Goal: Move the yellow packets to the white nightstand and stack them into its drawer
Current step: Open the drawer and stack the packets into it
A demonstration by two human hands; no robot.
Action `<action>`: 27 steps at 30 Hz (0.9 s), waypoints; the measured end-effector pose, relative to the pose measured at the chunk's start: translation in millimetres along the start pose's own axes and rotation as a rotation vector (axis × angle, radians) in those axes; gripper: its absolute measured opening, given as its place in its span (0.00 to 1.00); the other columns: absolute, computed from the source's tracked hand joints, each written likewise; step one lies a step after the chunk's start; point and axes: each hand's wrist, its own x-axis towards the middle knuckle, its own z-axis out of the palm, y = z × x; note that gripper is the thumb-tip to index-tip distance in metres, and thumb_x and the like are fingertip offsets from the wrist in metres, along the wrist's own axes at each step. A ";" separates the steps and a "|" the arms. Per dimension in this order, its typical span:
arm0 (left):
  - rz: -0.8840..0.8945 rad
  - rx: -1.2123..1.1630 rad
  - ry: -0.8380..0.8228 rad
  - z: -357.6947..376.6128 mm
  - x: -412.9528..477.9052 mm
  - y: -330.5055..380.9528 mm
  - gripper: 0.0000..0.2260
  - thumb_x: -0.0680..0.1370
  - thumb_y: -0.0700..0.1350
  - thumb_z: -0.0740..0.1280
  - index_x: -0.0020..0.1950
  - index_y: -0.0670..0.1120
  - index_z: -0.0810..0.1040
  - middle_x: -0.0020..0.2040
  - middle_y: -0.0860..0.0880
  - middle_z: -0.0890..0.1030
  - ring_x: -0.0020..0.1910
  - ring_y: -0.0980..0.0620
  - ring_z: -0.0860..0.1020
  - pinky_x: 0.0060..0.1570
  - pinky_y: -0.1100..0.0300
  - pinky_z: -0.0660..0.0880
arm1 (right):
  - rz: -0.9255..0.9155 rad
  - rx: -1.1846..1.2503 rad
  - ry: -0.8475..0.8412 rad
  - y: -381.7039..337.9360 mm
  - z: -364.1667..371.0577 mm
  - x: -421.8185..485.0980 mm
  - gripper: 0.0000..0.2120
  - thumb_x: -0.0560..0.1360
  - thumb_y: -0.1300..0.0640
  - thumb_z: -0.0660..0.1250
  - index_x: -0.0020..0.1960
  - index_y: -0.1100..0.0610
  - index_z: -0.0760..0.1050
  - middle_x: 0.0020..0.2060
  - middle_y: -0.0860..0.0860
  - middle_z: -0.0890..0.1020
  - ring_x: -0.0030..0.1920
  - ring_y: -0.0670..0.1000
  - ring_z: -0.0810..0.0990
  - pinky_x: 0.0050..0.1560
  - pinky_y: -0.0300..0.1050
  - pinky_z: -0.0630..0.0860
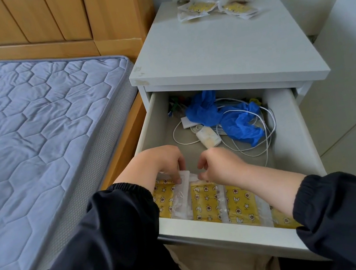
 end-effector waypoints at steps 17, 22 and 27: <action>0.025 0.050 -0.055 7.5 -0.4 14.0 0.18 0.72 0.50 0.74 0.61 0.49 0.77 0.55 0.52 0.80 0.50 0.52 0.77 0.55 0.55 0.75 | -0.023 -0.183 -0.157 21.7 10.5 -6.1 0.28 0.70 0.38 0.70 0.61 0.56 0.75 0.54 0.52 0.80 0.52 0.54 0.78 0.50 0.48 0.77; 0.085 0.016 0.164 0.2 -7.2 25.3 0.19 0.75 0.51 0.70 0.66 0.50 0.74 0.58 0.51 0.77 0.55 0.52 0.75 0.56 0.58 0.73 | -0.104 -0.118 0.045 28.8 -17.3 -13.9 0.24 0.72 0.39 0.68 0.61 0.54 0.75 0.57 0.51 0.78 0.55 0.53 0.77 0.52 0.48 0.75; 0.114 -0.002 0.407 -19.1 -16.7 44.7 0.15 0.77 0.50 0.66 0.63 0.50 0.76 0.58 0.52 0.78 0.56 0.52 0.76 0.57 0.55 0.75 | -0.140 -0.049 0.226 42.2 -48.6 -23.7 0.15 0.76 0.48 0.64 0.59 0.54 0.74 0.53 0.50 0.76 0.54 0.51 0.75 0.52 0.49 0.74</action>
